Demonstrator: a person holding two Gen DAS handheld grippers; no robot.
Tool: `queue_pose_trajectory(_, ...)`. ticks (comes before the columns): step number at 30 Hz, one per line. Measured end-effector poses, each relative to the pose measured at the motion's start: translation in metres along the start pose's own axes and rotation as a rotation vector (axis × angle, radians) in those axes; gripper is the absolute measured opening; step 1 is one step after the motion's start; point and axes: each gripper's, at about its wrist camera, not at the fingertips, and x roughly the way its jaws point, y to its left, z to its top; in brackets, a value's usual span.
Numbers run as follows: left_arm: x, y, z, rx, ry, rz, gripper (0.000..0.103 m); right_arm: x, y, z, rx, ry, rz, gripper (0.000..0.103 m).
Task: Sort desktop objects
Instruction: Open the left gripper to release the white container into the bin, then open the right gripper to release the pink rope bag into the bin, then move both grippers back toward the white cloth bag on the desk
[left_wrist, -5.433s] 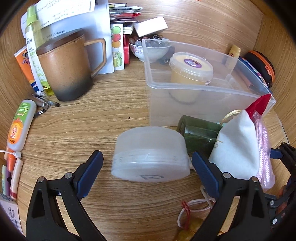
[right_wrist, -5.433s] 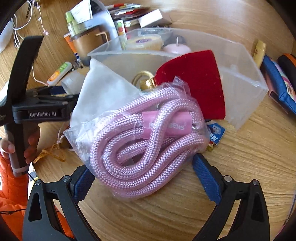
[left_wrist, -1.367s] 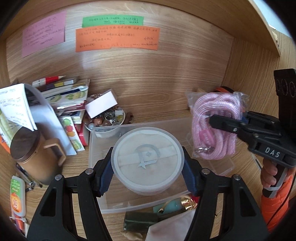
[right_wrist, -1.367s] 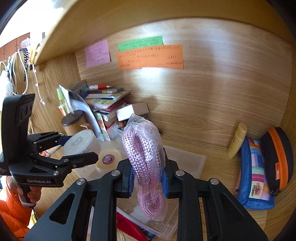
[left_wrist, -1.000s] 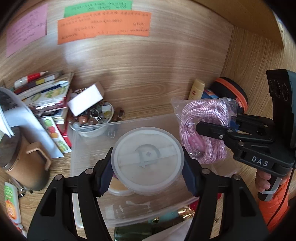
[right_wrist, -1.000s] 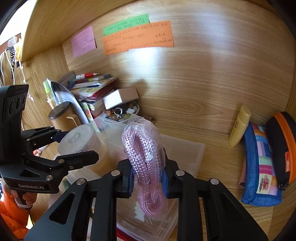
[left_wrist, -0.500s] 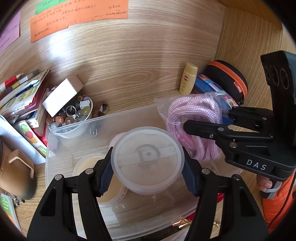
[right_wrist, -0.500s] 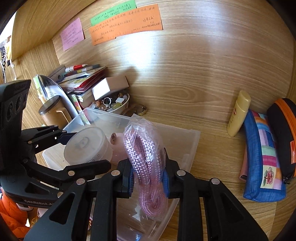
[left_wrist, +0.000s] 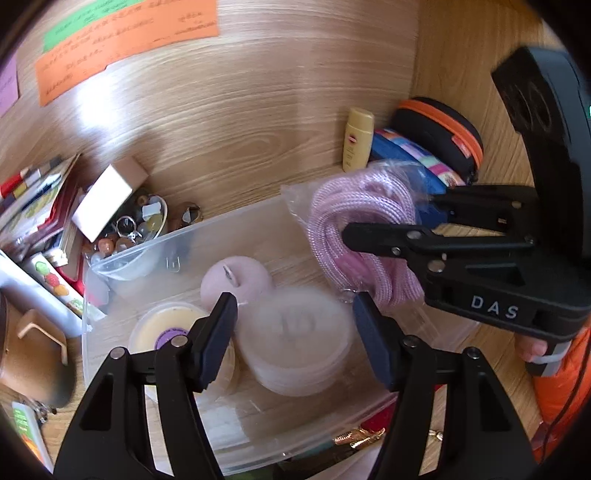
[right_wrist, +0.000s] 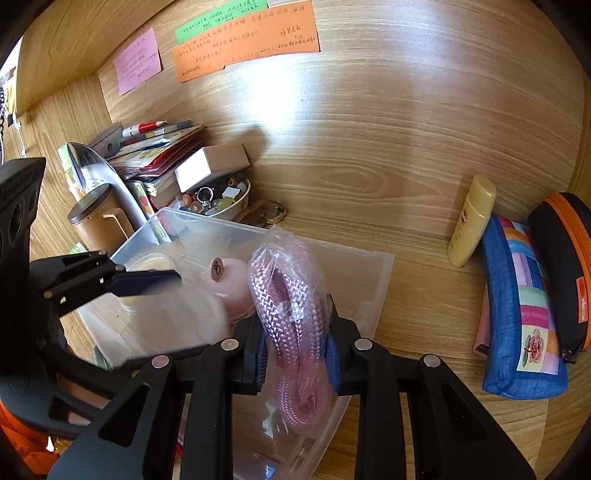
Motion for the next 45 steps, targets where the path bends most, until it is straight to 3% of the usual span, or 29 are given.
queue_pose_trajectory(4, 0.004, -0.003, 0.0, 0.01, 0.018, 0.002, 0.065, 0.0, 0.0, 0.0, 0.0, 0.004, 0.003, 0.025)
queue_pose_trajectory(9, 0.003, 0.0, 0.001, -0.007, 0.026, -0.001, 0.065, -0.003, 0.001, -0.001, 0.0, -0.003, 0.0, 0.046)
queue_pose_trajectory(16, -0.005, -0.001, 0.001, -0.017, 0.025, -0.001, 0.065, -0.009, 0.004, 0.0, -0.006, -0.037, -0.031, 0.056)
queue_pose_trajectory(21, -0.014, 0.0, -0.001, -0.023, 0.013, 0.001, 0.066, -0.016, 0.004, 0.001, -0.014, -0.068, -0.062, 0.071)
queue_pose_trajectory(23, -0.018, 0.001, -0.002, -0.028, 0.005, 0.017, 0.075, -0.018, 0.005, 0.001, -0.02, -0.078, -0.077, 0.075)
queue_pose_trajectory(27, -0.027, 0.005, -0.006, -0.04, -0.013, 0.024, 0.077, -0.022, 0.006, 0.002, -0.02, -0.089, -0.08, 0.082)
queue_pose_trajectory(35, -0.042, 0.021, -0.018, -0.105, -0.039, 0.115, 0.091, -0.019, 0.007, 0.002, 0.0, -0.068, -0.041, 0.083)
queue_pose_trajectory(45, -0.07, 0.045, -0.034, -0.164, -0.066, 0.187, 0.093, -0.023, 0.022, 0.001, -0.032, -0.06, -0.059, 0.084)
